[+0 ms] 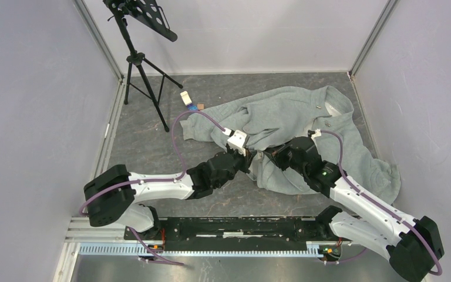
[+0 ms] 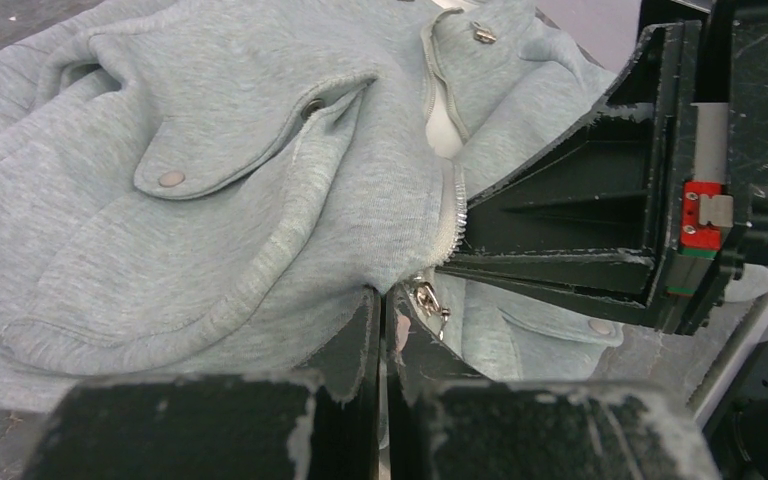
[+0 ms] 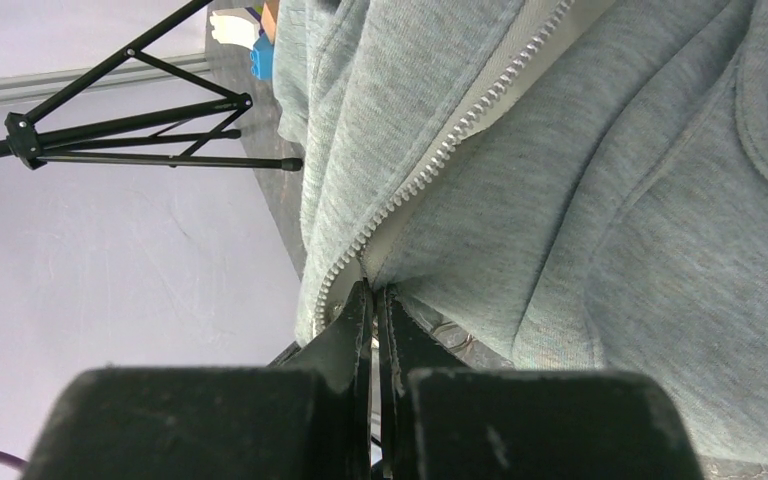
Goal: Zip up the jacket
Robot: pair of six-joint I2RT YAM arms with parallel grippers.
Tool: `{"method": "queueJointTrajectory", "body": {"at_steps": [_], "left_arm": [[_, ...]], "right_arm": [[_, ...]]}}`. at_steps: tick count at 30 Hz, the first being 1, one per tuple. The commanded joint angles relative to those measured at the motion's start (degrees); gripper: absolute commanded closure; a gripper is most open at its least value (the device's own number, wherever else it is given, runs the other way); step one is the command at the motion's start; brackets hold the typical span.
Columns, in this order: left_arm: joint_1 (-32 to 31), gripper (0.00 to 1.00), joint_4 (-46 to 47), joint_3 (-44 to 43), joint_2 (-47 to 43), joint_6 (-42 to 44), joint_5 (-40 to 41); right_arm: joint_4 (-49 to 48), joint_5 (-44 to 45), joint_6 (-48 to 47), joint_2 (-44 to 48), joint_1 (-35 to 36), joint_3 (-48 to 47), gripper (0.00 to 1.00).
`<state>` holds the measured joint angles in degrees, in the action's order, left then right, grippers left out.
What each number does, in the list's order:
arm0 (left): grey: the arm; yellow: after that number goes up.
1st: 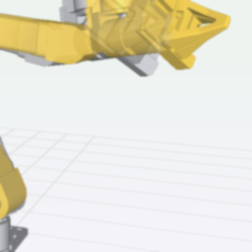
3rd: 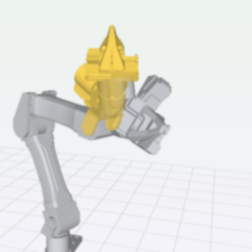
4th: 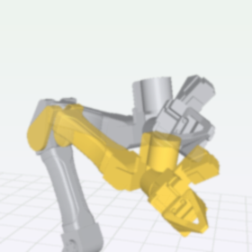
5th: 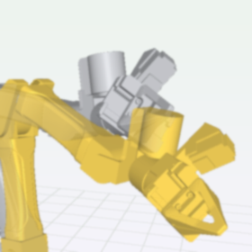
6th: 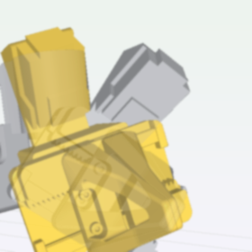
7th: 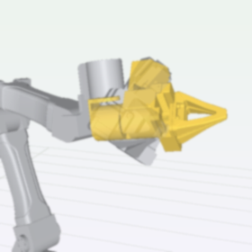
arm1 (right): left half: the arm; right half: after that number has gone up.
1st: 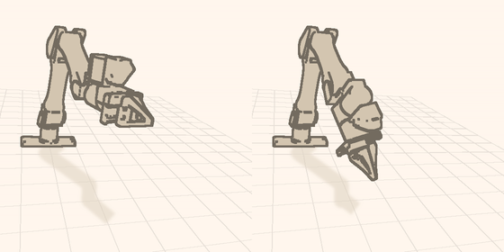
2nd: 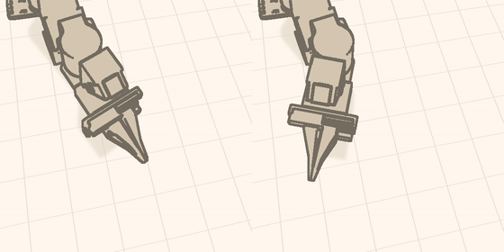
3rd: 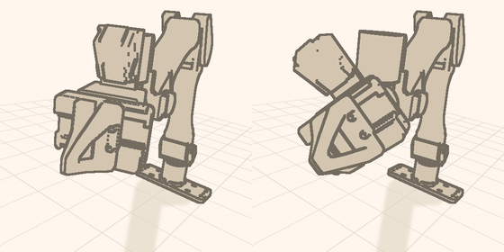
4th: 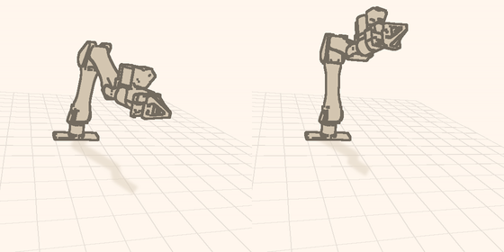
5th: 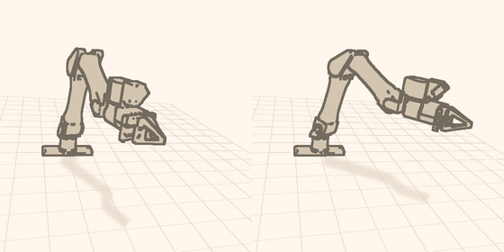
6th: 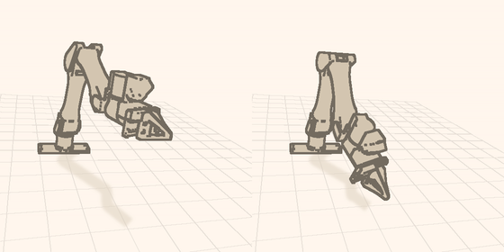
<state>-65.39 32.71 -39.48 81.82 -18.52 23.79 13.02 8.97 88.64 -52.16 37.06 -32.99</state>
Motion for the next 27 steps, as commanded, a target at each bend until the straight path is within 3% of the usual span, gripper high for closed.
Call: {"method": "queueJointTrajectory", "body": {"at_steps": [1, 8, 13, 18, 24, 27], "left_arm": [[-0.7, 0.98, 2.4, 0.7, -2.7, 1.7, -5.0], [-0.5, 0.98, 1.7, 3.1, -3.9, -2.6, -9.8], [0.3, 0.98, -9.5, -2.1, -4.6, -7.9, -8.1], [2.1, 0.81, -16.5, -4.1, -7.0, -12.7, -8.0], [4.8, 0.39, -21.7, -2.3, -13.9, -20.0, -10.0], [6.1, 0.24, -24.0, -0.2, -17.5, -25.7, -12.4]], "right_arm": [[-3.2, 2.0, -0.1, 0.4, -0.1, -2.1, 1.00], [-5.0, 3.3, -0.6, 2.2, -0.1, -0.4, 1.00], [-8.2, -1.9, -0.5, 2.0, -0.1, 3.3, 1.00], [-11.0, -4.5, 0.9, 2.4, -0.1, 7.6, 1.00], [-15.8, -7.0, 2.5, 1.6, -0.1, 11.5, 1.00], [-17.6, -7.9, 2.6, 1.0, -0.1, 12.2, 1.00]]}}
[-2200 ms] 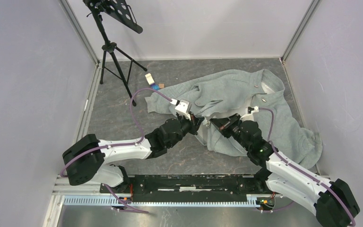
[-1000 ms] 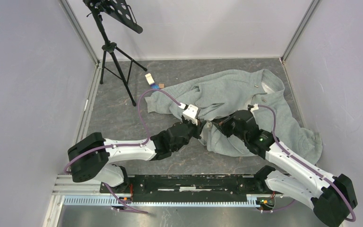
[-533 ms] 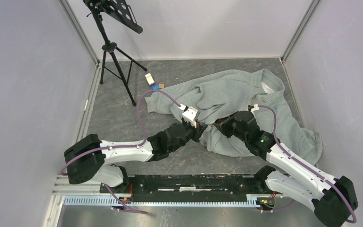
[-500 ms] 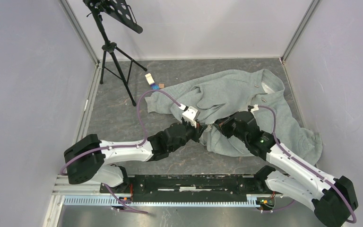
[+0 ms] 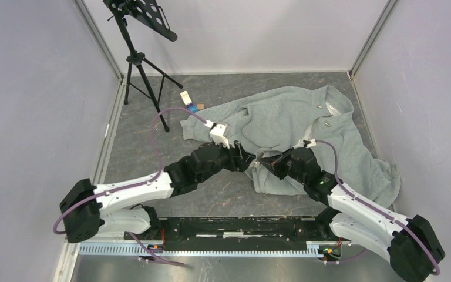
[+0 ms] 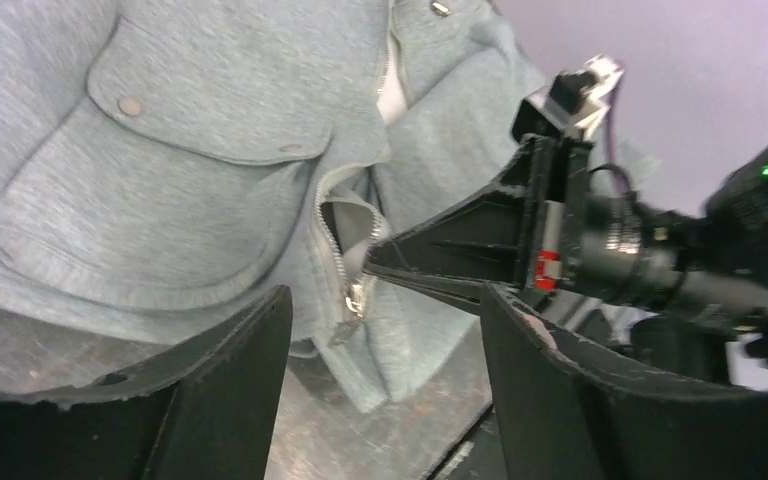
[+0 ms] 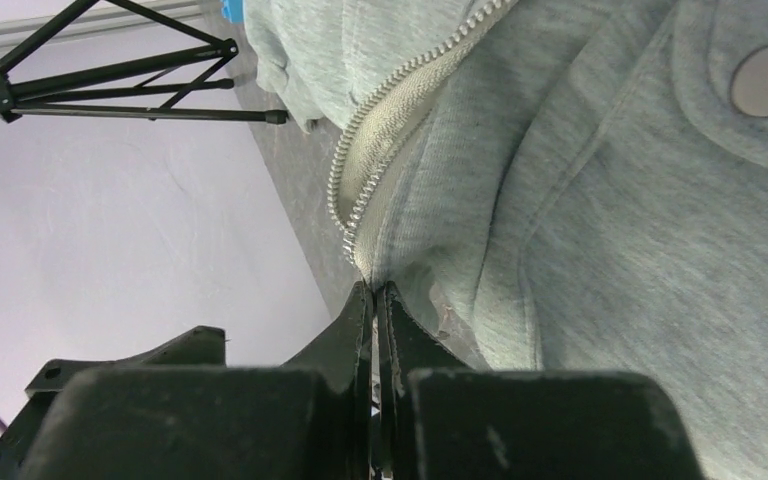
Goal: Zip up the jacket
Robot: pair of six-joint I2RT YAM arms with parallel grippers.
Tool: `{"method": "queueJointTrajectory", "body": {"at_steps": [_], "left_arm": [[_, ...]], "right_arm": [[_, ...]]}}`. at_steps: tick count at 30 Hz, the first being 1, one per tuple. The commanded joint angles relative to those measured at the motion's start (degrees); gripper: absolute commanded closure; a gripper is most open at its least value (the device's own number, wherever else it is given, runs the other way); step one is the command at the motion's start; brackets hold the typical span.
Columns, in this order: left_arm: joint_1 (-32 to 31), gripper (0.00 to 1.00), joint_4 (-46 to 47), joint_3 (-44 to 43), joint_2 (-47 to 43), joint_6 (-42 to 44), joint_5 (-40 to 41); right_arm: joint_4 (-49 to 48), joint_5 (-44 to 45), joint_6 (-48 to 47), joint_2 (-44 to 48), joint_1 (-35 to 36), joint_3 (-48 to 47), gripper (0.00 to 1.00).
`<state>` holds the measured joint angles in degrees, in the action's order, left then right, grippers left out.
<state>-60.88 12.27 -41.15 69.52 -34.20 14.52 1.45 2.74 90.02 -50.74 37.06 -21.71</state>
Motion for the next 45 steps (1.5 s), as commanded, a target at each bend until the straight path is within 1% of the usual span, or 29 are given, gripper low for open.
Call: {"method": "queueJointTrajectory", "body": {"at_steps": [1, 3, 5, 7, 8, 11, 13, 15, 17, 19, 22, 25, 33, 37, 45], "left_arm": [[2.0, 0.21, -3.5, 2.9, -6.3, -13.1, -4.5], [3.4, 0.18, -1.5, 6.2, -7.6, -21.2, -9.3], [4.7, 0.19, 5.8, 10.8, -7.9, -30.4, -13.3], [5.8, 0.25, 12.7, 14.6, -6.8, -38.0, -15.8], [6.1, 0.27, 14.3, 15.4, -6.0, -41.0, -16.3], [6.2, 0.29, 14.9, 16.0, -3.7, -47.2, -15.3], [6.5, 0.34, 16.4, 17.3, -2.6, -52.3, -13.1], [7.2, 0.40, 15.5, 18.7, -2.3, -56.9, -10.3], [7.4, 0.40, 15.2, 20.0, -2.3, -60.6, -7.7], [7.4, 0.38, 16.1, 20.0, -1.4, -63.0, -7.1], [7.4, 0.34, 19.4, 19.8, 1.3, -66.9, -8.5], [7.3, 0.34, 24.0, 19.6, 4.9, -69.5, -10.0], [7.3, 0.41, 32.7, 18.1, 14.3, -72.5, -13.1], [7.1, 0.50, 36.4, 17.2, 18.0, -72.3, -14.0], [6.7, 0.59, 40.4, 17.0, 21.9, -70.7, -12.0]], "right_arm": [[-6.5, -1.8, 1.3, -0.5, -0.1, 1.1, 1.00], [-7.6, -2.1, 1.3, -0.6, -0.1, 1.6, 1.00], [-8.3, -2.4, 1.1, -0.9, -0.2, 2.1, 1.00], [-9.1, -2.6, 1.0, -1.2, -0.3, 2.8, 1.00], [-9.4, -2.6, 1.0, -1.5, -0.3, 3.2, 1.00], [-10.0, -4.2, 1.0, -1.6, -0.5, 4.1, 1.00], [-9.9, -4.5, 1.0, -1.5, -0.6, 4.6, 1.00], [-9.9, -4.4, 1.0, -1.3, -0.7, 5.0, 1.00], [-9.9, -4.3, 0.9, -1.3, -0.7, 5.1, 1.00], [-9.6, -4.2, 0.9, -1.2, -0.8, 5.1, 1.00], [-9.7, -4.2, 0.9, -1.3, -0.8, 5.0, 1.00], [-9.9, -4.2, 0.9, -1.6, -0.8, 4.9, 1.00], [-9.2, -3.9, 0.9, -1.8, -1.0, 4.2, 1.00], [-9.1, -3.9, 1.0, -1.9, -0.9, 4.3, 1.00], [-9.3, -4.3, 1.0, -2.4, -0.9, 4.0, 1.00]]}}
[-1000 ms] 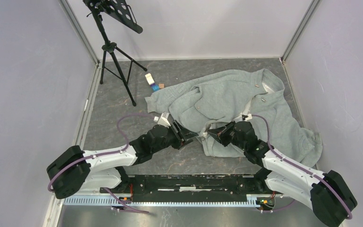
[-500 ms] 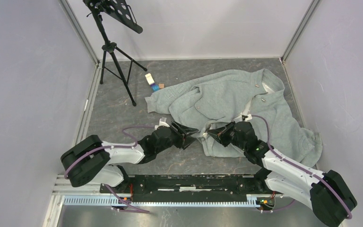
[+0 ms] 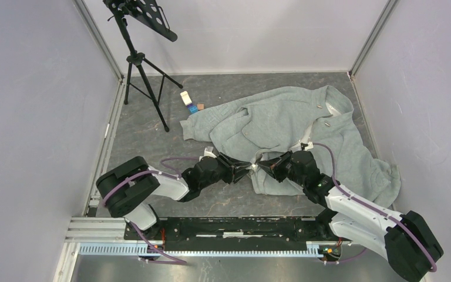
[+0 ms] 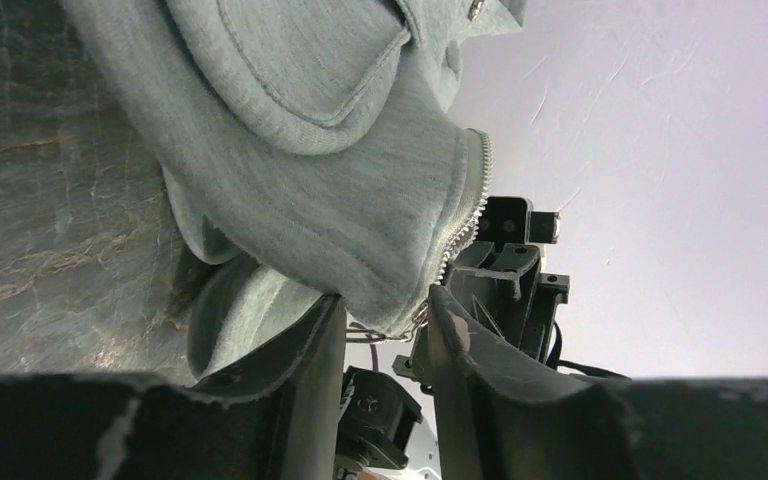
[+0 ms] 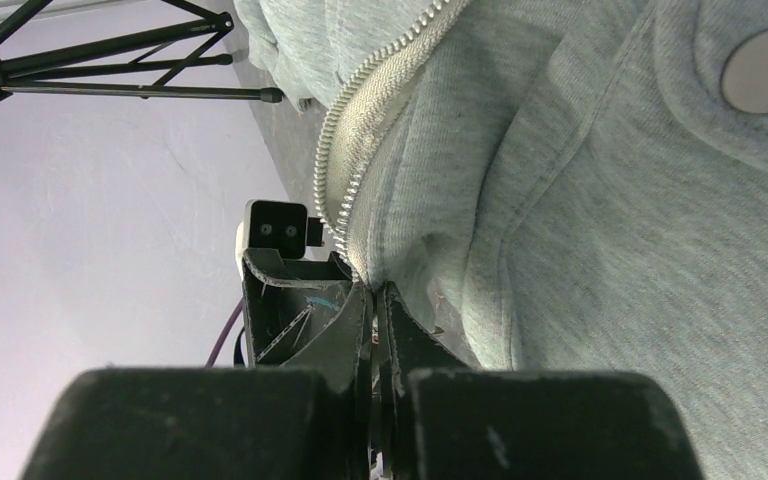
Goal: Zip up the jacket
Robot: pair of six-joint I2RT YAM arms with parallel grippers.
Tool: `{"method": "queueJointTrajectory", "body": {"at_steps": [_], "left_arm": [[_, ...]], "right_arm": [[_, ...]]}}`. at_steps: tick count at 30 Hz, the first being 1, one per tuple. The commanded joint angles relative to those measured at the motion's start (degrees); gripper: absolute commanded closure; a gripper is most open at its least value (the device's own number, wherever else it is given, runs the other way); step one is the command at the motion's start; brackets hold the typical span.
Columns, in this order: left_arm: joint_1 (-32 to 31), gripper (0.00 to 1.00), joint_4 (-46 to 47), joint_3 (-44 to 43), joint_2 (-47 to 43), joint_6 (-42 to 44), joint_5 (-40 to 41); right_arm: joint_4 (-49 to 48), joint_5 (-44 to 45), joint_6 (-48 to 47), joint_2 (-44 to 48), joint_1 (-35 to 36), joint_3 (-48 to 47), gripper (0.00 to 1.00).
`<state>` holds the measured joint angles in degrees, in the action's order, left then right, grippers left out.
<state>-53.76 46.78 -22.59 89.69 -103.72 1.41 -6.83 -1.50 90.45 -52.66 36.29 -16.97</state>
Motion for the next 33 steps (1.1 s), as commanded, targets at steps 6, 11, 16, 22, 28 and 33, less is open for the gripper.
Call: {"method": "queueJointTrajectory", "body": {"at_steps": [6, 11, 16, 22, 28, 33], "left_arm": [[-0.7, 0.80, 9.5, -0.2, 2.8, 0.0, 2.7], [-0.9, 0.91, 12.0, 2.0, 1.1, 4.0, 4.0], [-1.0, 0.98, 14.6, 3.8, 1.3, 9.9, 2.3], [-1.1, 0.98, 26.9, 7.3, 5.2, 10.6, 2.4], [-1.8, 0.98, 31.3, 9.5, 7.1, 13.0, 2.7], [-1.8, 0.98, 32.3, 10.6, 6.7, 13.4, 3.4]], "right_arm": [[-0.9, 0.1, 0.5, -0.4, -0.2, -0.7, 1.00], [-2.4, 0.2, 0.9, -0.2, -0.2, 0.3, 1.00], [-4.8, 1.1, 2.0, 1.0, -0.3, 1.3, 1.00], [-5.0, 2.6, 0.8, 0.9, -0.3, 1.8, 1.00], [-9.9, 3.5, 2.2, 2.8, -0.6, 5.2, 1.00], [-8.9, 5.5, -1.7, 3.9, -1.5, 4.8, 1.00]]}}
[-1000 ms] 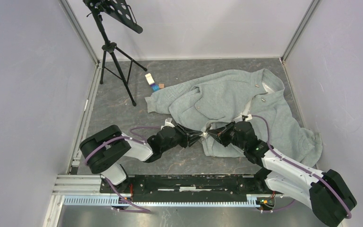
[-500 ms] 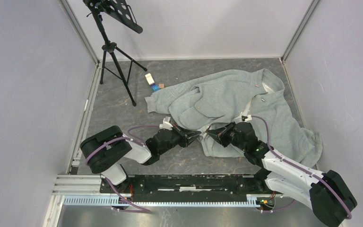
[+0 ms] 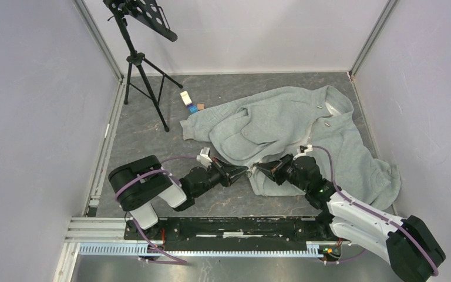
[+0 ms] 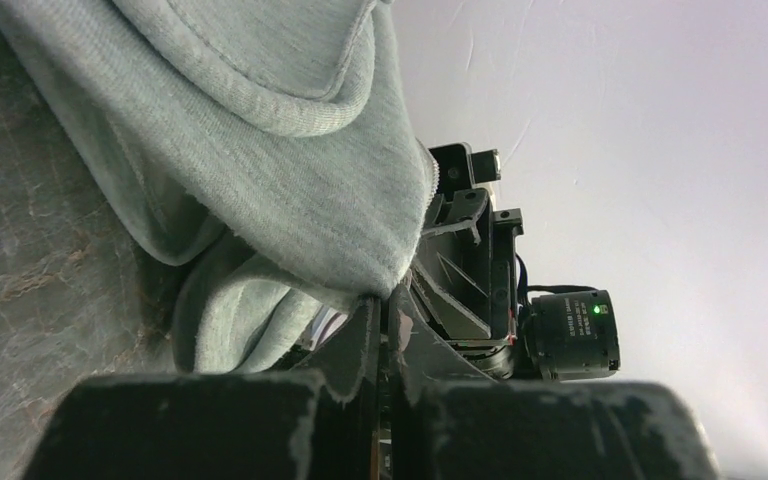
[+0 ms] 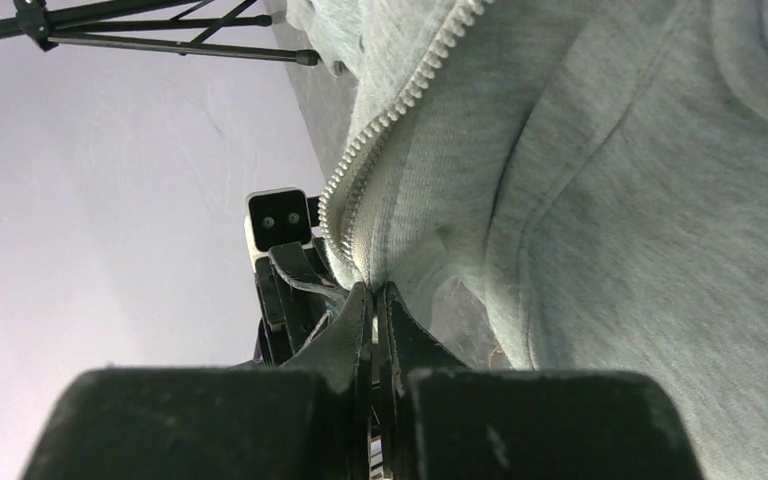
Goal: Zip up the jacket
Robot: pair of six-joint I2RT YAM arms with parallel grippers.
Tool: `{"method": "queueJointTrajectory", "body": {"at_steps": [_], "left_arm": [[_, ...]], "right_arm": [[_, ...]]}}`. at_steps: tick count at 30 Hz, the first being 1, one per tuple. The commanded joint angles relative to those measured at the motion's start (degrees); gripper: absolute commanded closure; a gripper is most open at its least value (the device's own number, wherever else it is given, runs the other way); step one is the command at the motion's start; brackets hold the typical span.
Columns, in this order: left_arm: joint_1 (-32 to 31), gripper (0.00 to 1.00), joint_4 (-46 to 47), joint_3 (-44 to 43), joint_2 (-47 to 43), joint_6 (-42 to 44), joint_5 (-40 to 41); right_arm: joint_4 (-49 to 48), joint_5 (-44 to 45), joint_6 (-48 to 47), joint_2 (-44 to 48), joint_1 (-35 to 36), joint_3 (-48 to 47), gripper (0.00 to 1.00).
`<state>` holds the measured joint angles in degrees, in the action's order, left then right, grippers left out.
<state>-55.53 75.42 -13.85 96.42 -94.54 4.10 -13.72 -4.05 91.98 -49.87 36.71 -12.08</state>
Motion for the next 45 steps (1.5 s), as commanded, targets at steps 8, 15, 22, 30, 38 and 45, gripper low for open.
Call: {"method": "queueJointTrajectory", "body": {"at_steps": [8, 15, 22, 30, 38, 45], "left_arm": [[0.5, 0.98, -1.1, 0.3, 0.0, -3.2, -1.3], [2.5, 0.98, -7.7, -1.8, -1.1, -2.3, -5.6], [4.4, 0.98, -10.4, -1.7, -1.6, -5.0, -10.3], [5.7, 0.98, -14.7, -1.5, -5.3, -4.9, -11.9], [6.7, 0.98, -22.5, -3.1, -7.3, -8.5, -15.7], [7.9, 0.98, -29.0, -3.5, -11.6, -7.5, -16.1]], "right_arm": [[2.3, 4.8, -34.2, 0.2, -2.2, -3.5, 0.32], [9.0, -7.8, -73.4, 2.5, -2.0, -8.1, 0.07], [15.1, -4.9, -91.4, 5.0, 10.5, -14.7, 0.02], [0.0, -3.3, -123.4, 13.1, 23.4, -3.8, 0.02], [-18.7, 1.2, -146.5, 7.8, 30.0, 8.1, 0.03], [-38.6, 6.2, -154.7, 0.4, 32.8, 17.2, 0.15]]}}
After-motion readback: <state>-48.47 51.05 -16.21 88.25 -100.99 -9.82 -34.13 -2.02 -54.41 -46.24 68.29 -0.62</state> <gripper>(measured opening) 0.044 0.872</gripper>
